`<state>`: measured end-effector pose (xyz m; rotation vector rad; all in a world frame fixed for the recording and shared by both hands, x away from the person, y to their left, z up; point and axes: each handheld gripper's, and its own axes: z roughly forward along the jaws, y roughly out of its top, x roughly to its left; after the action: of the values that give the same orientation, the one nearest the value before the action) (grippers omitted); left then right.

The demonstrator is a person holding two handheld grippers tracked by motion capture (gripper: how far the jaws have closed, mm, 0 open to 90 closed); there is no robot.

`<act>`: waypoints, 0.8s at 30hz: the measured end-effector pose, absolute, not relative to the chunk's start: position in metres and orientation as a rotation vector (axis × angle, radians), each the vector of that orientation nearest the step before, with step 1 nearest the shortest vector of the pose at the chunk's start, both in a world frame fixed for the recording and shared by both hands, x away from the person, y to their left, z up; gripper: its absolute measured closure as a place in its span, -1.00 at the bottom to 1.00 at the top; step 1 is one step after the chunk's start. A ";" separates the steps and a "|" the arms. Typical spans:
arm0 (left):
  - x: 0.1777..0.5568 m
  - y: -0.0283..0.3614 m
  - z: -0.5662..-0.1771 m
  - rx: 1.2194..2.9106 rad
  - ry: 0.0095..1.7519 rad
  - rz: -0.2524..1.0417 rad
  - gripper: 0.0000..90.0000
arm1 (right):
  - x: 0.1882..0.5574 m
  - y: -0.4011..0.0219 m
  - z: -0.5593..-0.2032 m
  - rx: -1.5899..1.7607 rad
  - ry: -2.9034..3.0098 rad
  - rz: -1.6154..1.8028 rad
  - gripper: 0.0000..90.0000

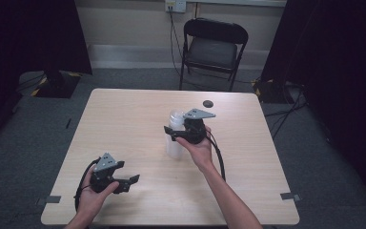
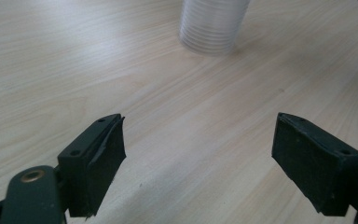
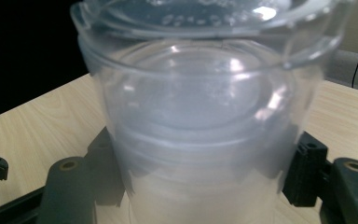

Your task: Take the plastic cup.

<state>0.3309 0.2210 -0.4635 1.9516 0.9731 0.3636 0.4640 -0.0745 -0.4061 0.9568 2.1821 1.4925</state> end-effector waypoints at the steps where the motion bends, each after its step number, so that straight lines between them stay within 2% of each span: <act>1: 0.331 0.221 -0.464 1.954 0.975 0.373 -0.62 | 0.464 -0.074 -0.405 0.957 2.182 1.490 -0.31; 24: 0.330 0.218 -0.464 1.963 0.943 0.356 -0.58 | 0.461 -0.078 -0.387 0.932 2.122 1.532 -0.30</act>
<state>0.3302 0.2183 -0.4640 1.9625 0.9429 0.3563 0.4613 -0.0780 -0.3867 0.9322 2.1222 1.5320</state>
